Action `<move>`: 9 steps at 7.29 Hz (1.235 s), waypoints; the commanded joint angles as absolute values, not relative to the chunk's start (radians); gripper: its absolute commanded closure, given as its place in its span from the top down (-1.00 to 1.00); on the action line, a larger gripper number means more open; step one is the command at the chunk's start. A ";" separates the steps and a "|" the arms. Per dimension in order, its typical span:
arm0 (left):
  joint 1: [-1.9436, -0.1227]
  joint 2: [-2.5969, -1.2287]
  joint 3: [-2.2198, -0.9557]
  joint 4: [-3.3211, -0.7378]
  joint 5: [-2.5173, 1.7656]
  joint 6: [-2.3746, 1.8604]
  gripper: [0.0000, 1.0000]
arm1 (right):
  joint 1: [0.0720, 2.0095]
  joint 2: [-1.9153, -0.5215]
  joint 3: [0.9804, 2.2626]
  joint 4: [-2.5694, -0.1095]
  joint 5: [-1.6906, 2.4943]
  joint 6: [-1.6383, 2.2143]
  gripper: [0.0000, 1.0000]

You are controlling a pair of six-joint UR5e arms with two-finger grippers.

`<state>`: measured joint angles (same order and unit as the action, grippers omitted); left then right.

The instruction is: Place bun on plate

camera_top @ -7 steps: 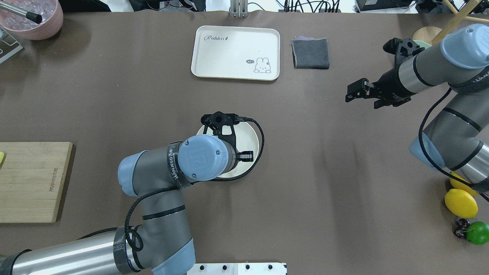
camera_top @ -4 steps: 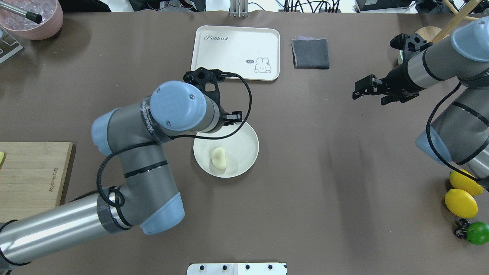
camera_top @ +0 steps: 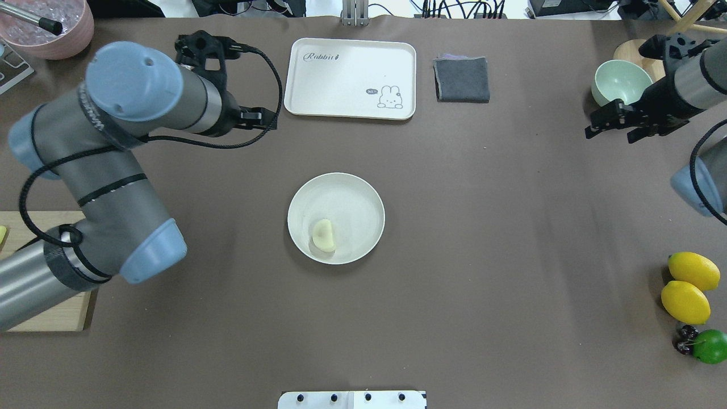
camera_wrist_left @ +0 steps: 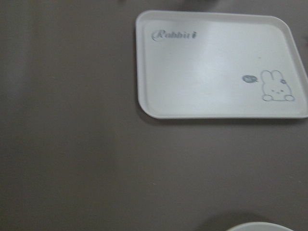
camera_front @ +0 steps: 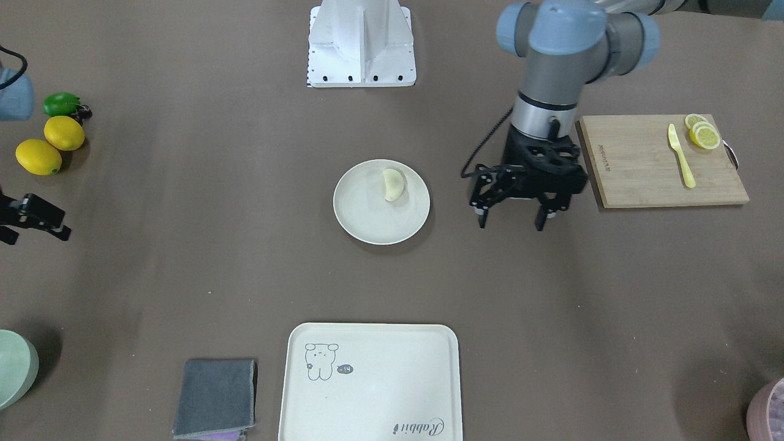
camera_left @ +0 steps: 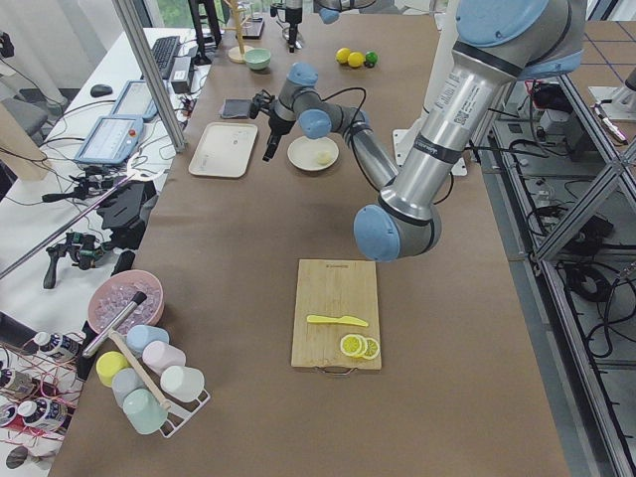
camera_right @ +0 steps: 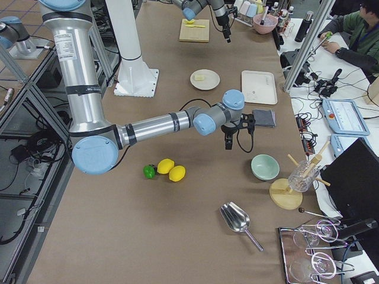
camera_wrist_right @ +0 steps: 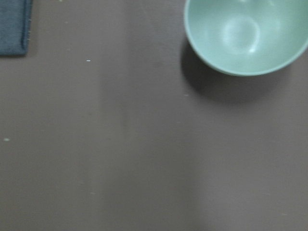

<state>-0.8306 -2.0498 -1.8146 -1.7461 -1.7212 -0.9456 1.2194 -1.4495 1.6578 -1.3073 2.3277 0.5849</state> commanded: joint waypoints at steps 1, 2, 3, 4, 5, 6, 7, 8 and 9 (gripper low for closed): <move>-0.946 -1.947 -1.813 -1.753 -1.726 -0.801 0.96 | 1.395 -1.558 1.654 -1.347 2.324 0.385 1.00; -1.015 -1.903 -1.815 -1.753 -1.739 -0.705 0.96 | 1.420 -1.592 1.637 -1.345 2.316 0.387 1.00; -1.104 -1.826 -1.812 -1.747 -1.869 -0.613 0.96 | 1.498 -1.589 1.597 -1.335 2.292 0.384 1.00; -1.205 -1.780 -1.781 -1.752 -1.961 -0.465 0.96 | 1.511 -1.594 1.562 -1.306 2.290 0.379 1.00; -1.291 -1.757 -1.732 -1.749 -2.000 -0.322 0.96 | 1.528 -1.583 1.549 -1.318 2.299 0.371 1.00; -1.375 -1.755 -1.676 -1.747 -2.090 -0.277 0.96 | 1.534 -1.569 1.548 -1.356 2.318 0.367 1.00; -1.431 -1.740 -1.627 -1.750 -2.217 -0.255 0.96 | 1.546 -1.545 1.548 -1.423 2.325 0.338 1.00; -1.445 -1.697 -1.614 -1.753 -2.256 -0.170 0.96 | 1.569 -1.513 1.548 -1.513 2.326 0.254 1.00; -1.468 -1.663 -1.617 -1.750 -2.260 -0.100 0.96 | 1.601 -1.472 1.552 -1.620 2.326 0.174 1.00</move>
